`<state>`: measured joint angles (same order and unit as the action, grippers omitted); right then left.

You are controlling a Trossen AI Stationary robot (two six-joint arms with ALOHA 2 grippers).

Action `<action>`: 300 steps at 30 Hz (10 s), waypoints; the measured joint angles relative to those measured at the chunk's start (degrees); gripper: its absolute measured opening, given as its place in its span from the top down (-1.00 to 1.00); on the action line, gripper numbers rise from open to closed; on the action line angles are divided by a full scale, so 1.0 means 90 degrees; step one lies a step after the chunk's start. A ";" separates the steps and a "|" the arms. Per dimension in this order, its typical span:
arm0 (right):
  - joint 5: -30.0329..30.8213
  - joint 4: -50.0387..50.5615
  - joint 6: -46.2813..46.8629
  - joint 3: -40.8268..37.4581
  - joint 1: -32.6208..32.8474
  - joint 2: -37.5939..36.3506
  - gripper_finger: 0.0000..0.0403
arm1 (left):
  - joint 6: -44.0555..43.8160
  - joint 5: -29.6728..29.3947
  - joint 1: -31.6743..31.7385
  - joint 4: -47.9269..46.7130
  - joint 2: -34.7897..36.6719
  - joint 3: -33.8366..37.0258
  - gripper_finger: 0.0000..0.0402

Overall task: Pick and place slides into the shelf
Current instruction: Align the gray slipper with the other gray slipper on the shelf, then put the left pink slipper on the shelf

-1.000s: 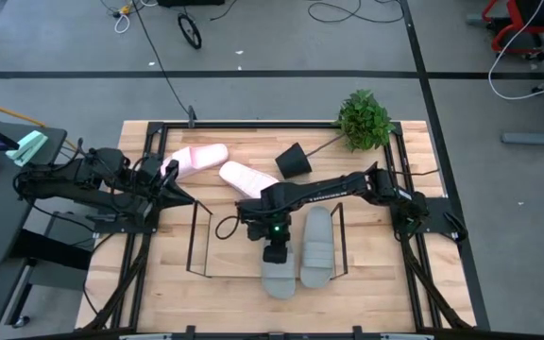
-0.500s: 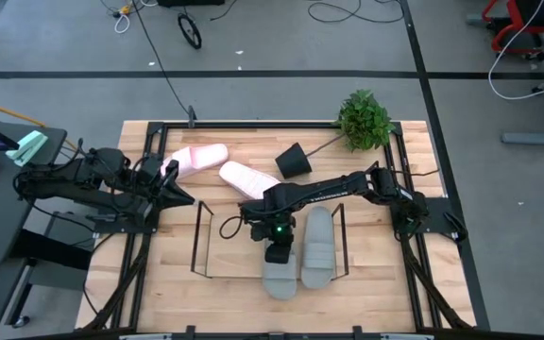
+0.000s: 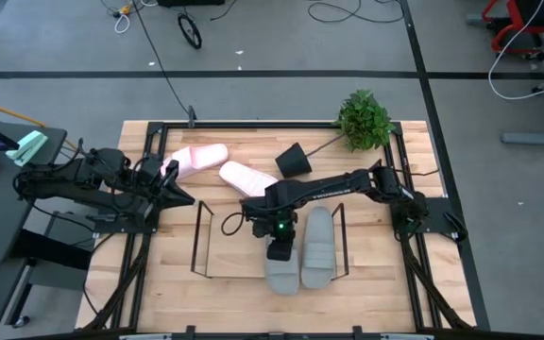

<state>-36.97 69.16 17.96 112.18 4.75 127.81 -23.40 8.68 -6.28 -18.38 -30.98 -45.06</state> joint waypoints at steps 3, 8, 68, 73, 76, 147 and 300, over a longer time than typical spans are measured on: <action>0.0089 0.0005 0.0010 0.0000 -0.0039 0.0000 0.95 | -0.0002 -0.0001 0.0000 0.0000 0.0000 0.0000 0.84; 0.0118 0.0056 0.0005 0.0002 -0.0065 0.0000 0.96 | -0.0002 -0.0001 0.0000 0.0001 0.0000 0.0000 0.87; 0.0403 0.0214 0.0172 0.0005 0.0112 -0.0214 0.67 | 0.0027 -0.0001 0.0000 -0.0067 -0.0015 0.0000 0.84; 0.0576 0.0209 0.0221 0.0005 0.0109 -0.0214 0.57 | 0.0026 -0.0001 -0.0001 -0.0067 -0.0015 0.0000 0.87; 0.0622 0.0210 0.0222 0.0005 0.0112 -0.0214 0.52 | 0.0024 0.0001 0.0000 -0.0067 -0.0015 0.0000 0.89; 0.4056 0.1139 0.1650 0.0002 -0.0901 -0.3260 0.36 | 0.1424 -0.1823 0.1439 -0.0128 -0.0850 0.0002 0.88; 0.3876 0.0304 -0.0569 -0.1285 -0.2545 -0.3631 0.37 | -0.1663 0.0296 0.7887 -0.1736 -0.4478 0.0939 -0.47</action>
<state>-2.08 71.90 12.83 100.62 -18.15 95.13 -38.37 11.34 64.70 -34.01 -71.29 -36.61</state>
